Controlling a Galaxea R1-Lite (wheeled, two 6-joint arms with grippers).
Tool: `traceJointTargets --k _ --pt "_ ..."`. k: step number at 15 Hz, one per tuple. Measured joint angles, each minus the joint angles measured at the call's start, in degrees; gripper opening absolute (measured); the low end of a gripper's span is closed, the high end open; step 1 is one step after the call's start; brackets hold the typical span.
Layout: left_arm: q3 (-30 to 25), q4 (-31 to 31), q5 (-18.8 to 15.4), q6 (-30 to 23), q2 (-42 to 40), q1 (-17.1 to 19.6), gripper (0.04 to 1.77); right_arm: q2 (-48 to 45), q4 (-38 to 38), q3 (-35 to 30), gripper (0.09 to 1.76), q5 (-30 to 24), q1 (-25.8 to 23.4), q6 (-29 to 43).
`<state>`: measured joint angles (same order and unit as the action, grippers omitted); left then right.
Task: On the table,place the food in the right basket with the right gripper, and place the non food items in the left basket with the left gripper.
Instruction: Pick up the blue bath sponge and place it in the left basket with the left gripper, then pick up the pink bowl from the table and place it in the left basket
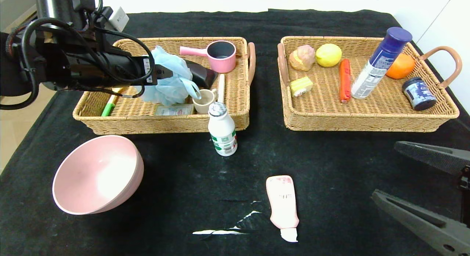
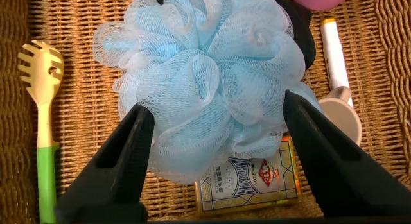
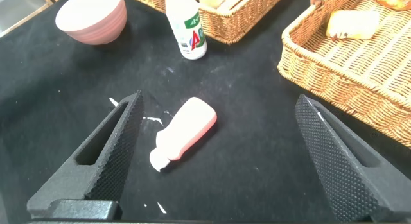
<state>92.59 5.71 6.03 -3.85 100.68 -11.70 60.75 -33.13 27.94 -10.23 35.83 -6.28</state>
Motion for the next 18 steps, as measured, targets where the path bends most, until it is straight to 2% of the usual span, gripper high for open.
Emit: traceJointTargets --k 3,10,14,18 --pt "-0.26 1.37 0.16 0.38 -1.49 -0.06 1.54 0.02 0.12 -0.07 1.71 0.01 0.00 -0.02" --pt "-3.12 12.62 0.07 0.85 -9.06 -0.22 1.64 0.02 0.20 -0.18 1.71 0.01 0.00 -0.02" --pt "-7.51 19.61 -0.22 2.12 -14.17 -1.08 1.67 0.16 0.21 -0.40 1.71 0.01 0.09 -0.02" --pt "-14.67 21.03 0.07 3.19 -18.05 -3.17 1.69 0.30 0.17 -0.50 1.71 -0.02 0.09 -0.09"
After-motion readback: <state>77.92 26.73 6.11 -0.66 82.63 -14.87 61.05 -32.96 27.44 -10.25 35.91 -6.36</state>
